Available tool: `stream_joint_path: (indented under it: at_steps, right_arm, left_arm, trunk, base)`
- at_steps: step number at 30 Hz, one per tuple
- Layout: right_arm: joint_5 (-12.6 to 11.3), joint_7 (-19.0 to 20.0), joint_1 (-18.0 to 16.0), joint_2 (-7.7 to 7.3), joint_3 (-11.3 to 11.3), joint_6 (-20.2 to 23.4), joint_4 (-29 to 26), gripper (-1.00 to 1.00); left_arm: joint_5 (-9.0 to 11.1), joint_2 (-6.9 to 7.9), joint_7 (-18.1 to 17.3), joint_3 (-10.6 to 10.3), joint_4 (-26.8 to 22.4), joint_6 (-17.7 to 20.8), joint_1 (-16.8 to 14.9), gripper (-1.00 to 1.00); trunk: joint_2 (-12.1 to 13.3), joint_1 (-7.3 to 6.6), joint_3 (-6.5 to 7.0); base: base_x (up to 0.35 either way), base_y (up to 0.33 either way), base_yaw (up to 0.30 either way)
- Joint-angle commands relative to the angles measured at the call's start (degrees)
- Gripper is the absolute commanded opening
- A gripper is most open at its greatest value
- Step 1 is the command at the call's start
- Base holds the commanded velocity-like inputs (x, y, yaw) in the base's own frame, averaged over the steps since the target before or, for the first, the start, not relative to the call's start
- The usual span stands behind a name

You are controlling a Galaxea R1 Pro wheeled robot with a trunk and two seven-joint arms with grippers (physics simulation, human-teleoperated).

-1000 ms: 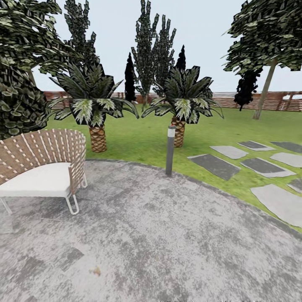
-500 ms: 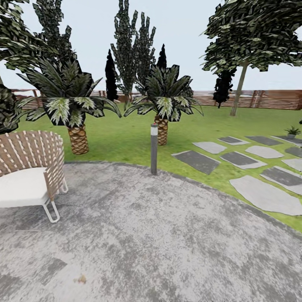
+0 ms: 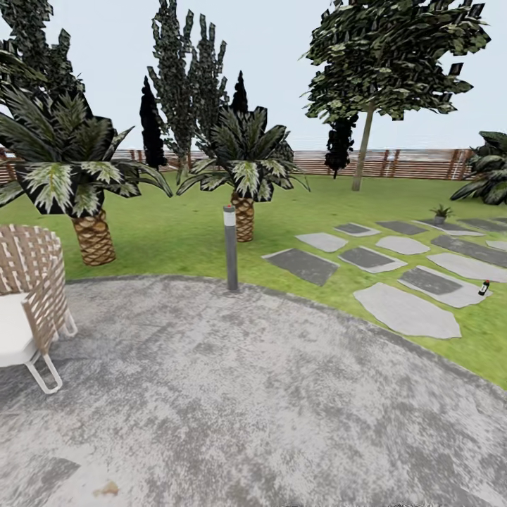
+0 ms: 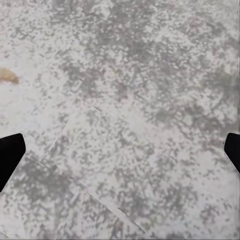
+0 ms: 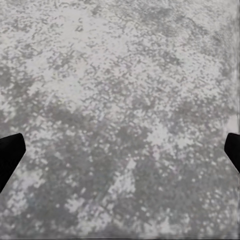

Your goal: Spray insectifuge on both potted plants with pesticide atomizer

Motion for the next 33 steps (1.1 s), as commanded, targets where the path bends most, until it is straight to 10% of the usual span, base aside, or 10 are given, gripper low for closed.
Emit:
stream_joint_path:
  at_steps: [1,33]
  right_arm:
    - [0.0,-0.02,-0.04,0.01,-0.03,-0.18,0.06,1.0]
    - [0.0,-0.02,-0.04,0.01,-0.03,-0.18,0.06,1.0]
  left_arm:
    - [0.03,0.01,-0.01,0.03,0.02,-0.19,-0.01,1.0]
    - [0.38,0.29,0.17,0.11,0.02,-0.2,-0.01,1.0]
  trunk:
    - [-0.02,-0.01,-0.08]
    - [-0.02,-0.01,-0.8]
  base:
    - [0.0,0.0,-0.274]
    - [0.0,0.0,-0.275]
